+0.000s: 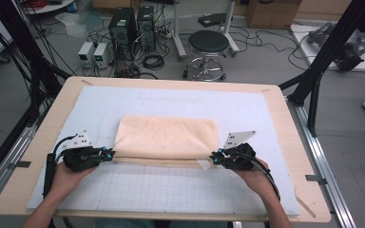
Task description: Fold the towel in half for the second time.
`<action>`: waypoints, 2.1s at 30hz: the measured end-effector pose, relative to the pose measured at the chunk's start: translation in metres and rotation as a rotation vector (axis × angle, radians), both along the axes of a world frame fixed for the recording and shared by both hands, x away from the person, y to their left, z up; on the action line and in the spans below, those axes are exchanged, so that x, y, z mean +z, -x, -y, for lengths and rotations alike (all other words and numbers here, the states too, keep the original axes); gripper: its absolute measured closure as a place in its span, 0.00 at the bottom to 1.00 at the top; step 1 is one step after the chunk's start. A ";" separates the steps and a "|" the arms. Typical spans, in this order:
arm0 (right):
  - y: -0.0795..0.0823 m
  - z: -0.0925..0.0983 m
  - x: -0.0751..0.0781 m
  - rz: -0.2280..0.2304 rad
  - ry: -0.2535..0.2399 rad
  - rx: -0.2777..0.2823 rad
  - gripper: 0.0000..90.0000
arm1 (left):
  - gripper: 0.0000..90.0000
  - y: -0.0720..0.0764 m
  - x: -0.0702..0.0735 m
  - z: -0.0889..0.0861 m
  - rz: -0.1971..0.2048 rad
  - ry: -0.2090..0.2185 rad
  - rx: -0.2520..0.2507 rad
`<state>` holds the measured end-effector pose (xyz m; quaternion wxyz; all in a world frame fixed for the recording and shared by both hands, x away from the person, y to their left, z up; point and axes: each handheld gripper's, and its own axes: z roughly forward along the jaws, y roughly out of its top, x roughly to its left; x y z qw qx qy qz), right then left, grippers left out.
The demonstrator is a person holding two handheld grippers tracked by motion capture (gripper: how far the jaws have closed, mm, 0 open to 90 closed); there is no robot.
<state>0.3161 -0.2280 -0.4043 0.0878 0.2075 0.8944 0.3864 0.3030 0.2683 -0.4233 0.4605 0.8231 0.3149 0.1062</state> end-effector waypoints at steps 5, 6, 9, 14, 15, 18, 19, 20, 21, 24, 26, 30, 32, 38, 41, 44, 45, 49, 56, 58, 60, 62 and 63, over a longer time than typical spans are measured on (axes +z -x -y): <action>-0.001 0.001 -0.002 -0.033 -0.049 -0.009 0.72 | 0.68 -0.003 0.002 -0.001 -0.013 0.037 0.019; -0.002 0.000 -0.003 -0.032 -0.048 -0.015 0.72 | 0.69 -0.004 0.003 0.001 -0.006 0.036 0.023; -0.008 -0.002 -0.009 -0.040 -0.034 -0.034 0.73 | 0.77 -0.007 0.001 0.010 0.012 0.025 0.038; -0.009 -0.007 -0.019 -0.049 0.008 -0.031 0.74 | 0.79 -0.011 -0.012 0.023 -0.021 -0.033 0.052; -0.008 -0.007 -0.022 -0.050 0.012 -0.031 0.74 | 0.80 -0.011 -0.015 0.024 -0.021 -0.041 0.050; -0.007 -0.006 -0.027 -0.042 -0.003 -0.036 0.74 | 0.79 -0.009 -0.018 0.024 -0.012 -0.027 0.058; -0.006 -0.005 -0.027 -0.051 -0.017 -0.039 0.73 | 0.78 -0.009 -0.017 0.023 -0.017 -0.020 0.058; -0.006 -0.004 -0.026 -0.057 -0.028 -0.044 0.71 | 0.76 -0.009 -0.016 0.023 -0.019 -0.015 0.059; -0.006 -0.003 -0.025 -0.050 -0.040 -0.053 0.68 | 0.73 -0.009 -0.015 0.023 -0.018 -0.009 0.063; -0.005 -0.002 -0.022 -0.032 -0.068 -0.082 0.62 | 0.70 -0.008 -0.011 0.022 -0.012 -0.003 0.068; -0.005 -0.002 -0.019 -0.014 -0.080 -0.110 0.55 | 0.66 -0.009 -0.007 0.019 -0.003 0.007 0.076; -0.006 -0.003 -0.012 0.002 -0.123 -0.171 0.44 | 0.48 -0.009 -0.001 0.014 0.002 0.044 0.101; -0.006 -0.004 -0.010 0.010 -0.130 -0.184 0.39 | 0.46 -0.005 0.000 0.012 0.006 0.056 0.104; -0.003 -0.001 -0.008 0.039 -0.125 -0.229 0.26 | 0.40 0.007 0.005 0.006 0.025 0.063 0.110; 0.001 0.001 -0.005 0.052 -0.136 -0.241 0.24 | 0.36 0.012 0.007 0.003 0.035 0.060 0.111; 0.005 0.003 -0.003 0.067 -0.142 -0.244 0.21 | 0.33 0.016 0.007 0.001 0.037 0.062 0.120; 0.007 0.003 -0.002 0.069 -0.140 -0.248 0.20 | 0.32 0.017 0.007 0.001 0.037 0.062 0.121; 0.011 0.009 -0.001 0.077 -0.144 -0.257 0.18 | 0.29 0.022 0.009 0.001 0.045 0.053 0.125; 0.020 0.018 0.000 0.078 -0.161 -0.275 0.15 | 0.24 0.031 0.011 0.000 0.060 0.037 0.136; 0.024 0.020 0.001 0.082 -0.164 -0.279 0.14 | 0.22 0.032 0.011 -0.001 0.058 0.034 0.142; 0.027 0.022 0.002 0.087 -0.172 -0.276 0.14 | 0.18 0.034 0.011 -0.001 0.057 0.039 0.142; 0.030 0.023 0.003 0.082 -0.178 -0.277 0.14 | 0.17 0.036 0.012 0.000 0.063 0.040 0.143; 0.032 0.023 0.003 0.088 -0.182 -0.274 0.13 | 0.17 0.037 0.013 0.000 0.069 0.037 0.141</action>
